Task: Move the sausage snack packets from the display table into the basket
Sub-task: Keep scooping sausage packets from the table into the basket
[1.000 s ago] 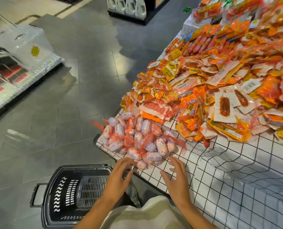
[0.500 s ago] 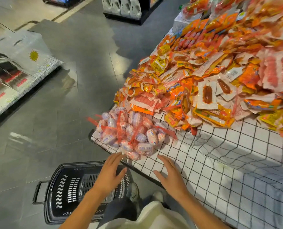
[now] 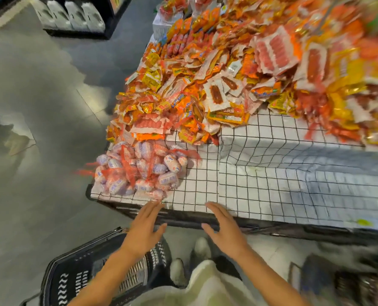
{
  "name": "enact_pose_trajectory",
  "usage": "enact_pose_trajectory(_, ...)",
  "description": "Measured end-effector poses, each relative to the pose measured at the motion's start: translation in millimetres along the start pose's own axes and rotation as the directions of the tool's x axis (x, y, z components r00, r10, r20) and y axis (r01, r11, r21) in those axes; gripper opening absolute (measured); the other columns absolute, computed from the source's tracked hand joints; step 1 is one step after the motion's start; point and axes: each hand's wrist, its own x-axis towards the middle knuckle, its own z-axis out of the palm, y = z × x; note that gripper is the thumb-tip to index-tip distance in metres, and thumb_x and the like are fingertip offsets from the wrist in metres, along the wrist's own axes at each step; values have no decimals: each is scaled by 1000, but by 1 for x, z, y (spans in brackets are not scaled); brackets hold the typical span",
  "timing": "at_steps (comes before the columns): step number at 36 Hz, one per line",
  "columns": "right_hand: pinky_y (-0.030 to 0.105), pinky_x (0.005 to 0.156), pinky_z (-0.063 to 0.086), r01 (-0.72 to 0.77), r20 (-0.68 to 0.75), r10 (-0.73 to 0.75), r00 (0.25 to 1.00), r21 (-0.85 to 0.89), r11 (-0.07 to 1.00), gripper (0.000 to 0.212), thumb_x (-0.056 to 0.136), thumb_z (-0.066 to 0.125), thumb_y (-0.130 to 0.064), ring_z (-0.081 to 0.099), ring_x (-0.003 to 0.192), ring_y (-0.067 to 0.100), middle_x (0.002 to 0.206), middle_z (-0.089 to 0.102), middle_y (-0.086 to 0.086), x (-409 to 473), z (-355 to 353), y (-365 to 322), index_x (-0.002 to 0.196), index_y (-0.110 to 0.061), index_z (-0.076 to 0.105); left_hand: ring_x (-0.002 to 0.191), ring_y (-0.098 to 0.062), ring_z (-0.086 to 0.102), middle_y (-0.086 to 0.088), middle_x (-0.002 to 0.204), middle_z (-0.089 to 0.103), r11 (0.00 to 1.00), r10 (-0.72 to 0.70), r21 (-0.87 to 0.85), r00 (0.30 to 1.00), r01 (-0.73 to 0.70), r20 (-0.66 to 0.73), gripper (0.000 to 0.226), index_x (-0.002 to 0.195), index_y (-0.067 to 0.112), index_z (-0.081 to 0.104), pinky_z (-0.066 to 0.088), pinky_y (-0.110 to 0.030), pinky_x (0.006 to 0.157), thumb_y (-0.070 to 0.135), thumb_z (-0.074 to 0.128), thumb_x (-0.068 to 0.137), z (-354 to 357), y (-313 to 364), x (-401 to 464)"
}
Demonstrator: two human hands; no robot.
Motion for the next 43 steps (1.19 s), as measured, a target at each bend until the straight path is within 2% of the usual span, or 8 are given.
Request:
enact_pose_trajectory(7,-4,106,17,-194,-145,208,967,99,976,59,98,66,-31,33,146,6,158,34,-12,-86,7,24,152,-27,42,156,-21,6,2,166,17,989,137,23,975,-144,177,63,157,19,27,5,-33,126,32,55,102,27,17,-8)
enact_pose_trajectory(13,28,121,30,-305,-256,344,903,180,935,60,98,65,-36,32,145,3,158,34,-14,-169,4,59,152,-33,39,156,-22,8,3,166,16,950,258,82,907,-301,334,64,157,20,28,9,-36,127,37,55,102,64,50,-7)
enact_pose_trajectory(17,20,118,25,-381,-288,437,852,231,895,62,98,64,-38,29,145,3,158,33,-16,-220,0,89,153,-33,36,156,-16,-1,9,167,10,920,283,132,858,-370,429,64,158,26,24,6,-36,127,41,52,102,93,84,-6)
enact_pose_trajectory(20,33,122,26,-451,-307,527,792,287,845,63,98,66,-32,29,149,14,160,34,-6,-260,-2,112,154,-23,39,155,-14,-3,13,167,7,904,287,145,822,-403,492,62,158,30,23,6,-38,127,42,50,103,117,115,-10)
enact_pose_trajectory(27,27,119,28,-535,-340,677,653,425,730,64,99,65,-31,30,149,17,163,29,-3,-369,-9,174,155,-20,36,154,-17,8,4,167,12,863,247,227,769,-451,590,63,157,22,24,8,-32,125,38,52,103,197,195,-22)
enact_pose_trajectory(33,36,120,30,-521,-378,780,499,589,619,64,96,69,-27,36,147,24,158,38,6,-463,-15,231,151,-10,41,151,-17,22,2,164,23,783,300,228,672,-579,677,63,155,19,30,13,-29,122,35,57,101,281,276,-48)
enact_pose_trajectory(39,1,106,21,-483,-397,837,376,687,543,54,94,71,-32,44,135,13,144,47,-11,-537,-23,276,142,-33,46,147,-19,28,0,159,33,786,347,113,586,-607,733,58,152,18,38,19,-27,119,27,61,100,346,362,-87)
enact_pose_trajectory(43,32,119,33,-484,-371,878,303,733,477,64,94,70,-35,41,143,19,156,42,0,-570,-27,301,151,-20,43,146,-12,29,6,155,35,757,384,48,504,-651,774,56,150,21,41,19,-24,119,33,61,99,378,406,-98)
